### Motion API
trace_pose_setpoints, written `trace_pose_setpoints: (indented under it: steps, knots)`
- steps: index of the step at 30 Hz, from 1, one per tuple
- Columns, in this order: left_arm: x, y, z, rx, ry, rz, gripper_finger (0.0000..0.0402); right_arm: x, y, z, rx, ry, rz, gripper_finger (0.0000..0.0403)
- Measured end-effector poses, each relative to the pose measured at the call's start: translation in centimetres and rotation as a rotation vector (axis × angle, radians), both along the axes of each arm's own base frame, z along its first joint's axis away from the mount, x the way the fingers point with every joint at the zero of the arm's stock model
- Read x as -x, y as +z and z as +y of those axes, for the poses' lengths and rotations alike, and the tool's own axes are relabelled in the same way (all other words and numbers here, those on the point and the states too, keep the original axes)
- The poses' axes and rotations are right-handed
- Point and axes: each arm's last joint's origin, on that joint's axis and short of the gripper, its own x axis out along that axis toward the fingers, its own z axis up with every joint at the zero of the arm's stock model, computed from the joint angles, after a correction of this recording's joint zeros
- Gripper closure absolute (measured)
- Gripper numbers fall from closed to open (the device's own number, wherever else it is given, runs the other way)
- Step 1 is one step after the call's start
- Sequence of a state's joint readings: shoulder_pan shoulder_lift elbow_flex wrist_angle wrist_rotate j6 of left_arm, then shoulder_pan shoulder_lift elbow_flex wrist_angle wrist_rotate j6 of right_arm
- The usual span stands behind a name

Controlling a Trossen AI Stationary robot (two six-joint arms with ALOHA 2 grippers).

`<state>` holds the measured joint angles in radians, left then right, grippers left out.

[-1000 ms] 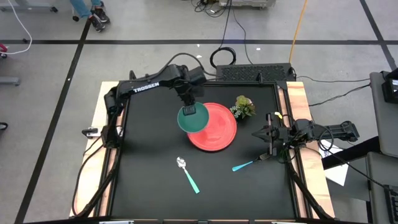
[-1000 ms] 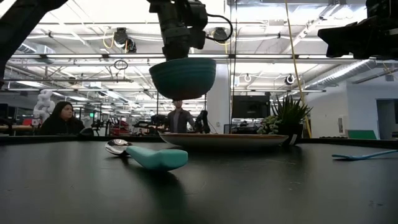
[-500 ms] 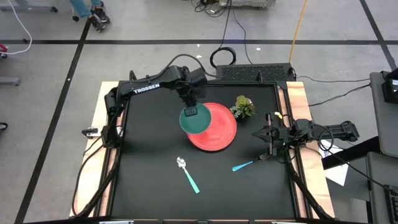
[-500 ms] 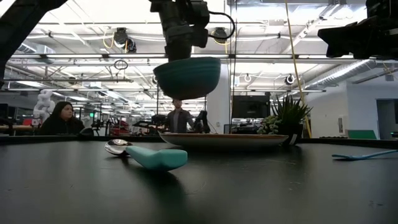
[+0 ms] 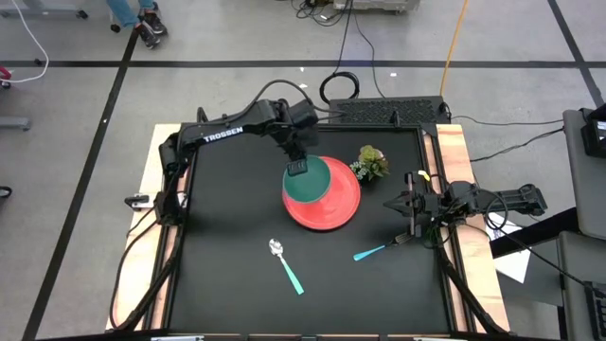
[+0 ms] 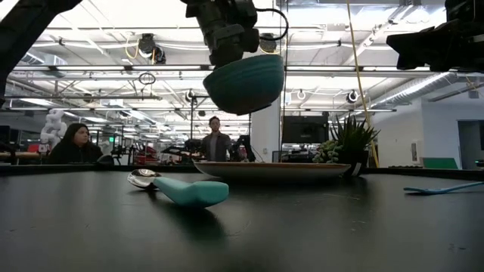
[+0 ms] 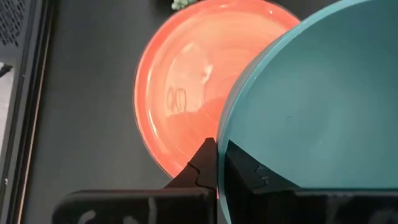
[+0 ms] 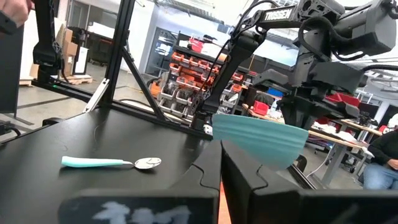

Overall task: Set table place
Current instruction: Stack the green bowl on the orange plate

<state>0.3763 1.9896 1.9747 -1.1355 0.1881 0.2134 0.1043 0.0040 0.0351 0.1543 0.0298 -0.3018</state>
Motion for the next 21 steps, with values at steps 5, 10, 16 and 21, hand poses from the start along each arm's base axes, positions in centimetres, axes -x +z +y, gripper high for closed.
trace_pose_setpoints:
  steps: [5, 10, 16, 21]
  knots:
    - [-0.4, -0.3, 0.6, -0.004, 0.014, -0.026, 0.0395, 0.0, 0.0, 0.0, 0.000, 0.000, -0.005, 0.0403]
    - [-0.9, -2.0, 1.3, 0.016, 0.027, 0.023, 0.0391, 0.0, 0.0, 0.0, 0.001, 0.000, -0.005, 0.0403]
    - [-1.3, -4.0, 1.7, 0.013, 0.020, 0.104, 0.0393, 0.0, 0.0, 0.0, 0.001, 0.000, -0.002, 0.0403]
    - [-1.3, -4.8, 1.8, 0.005, -0.001, 0.147, 0.0395, 0.0, 0.0, 0.0, 0.006, -0.001, -0.002, 0.0403]
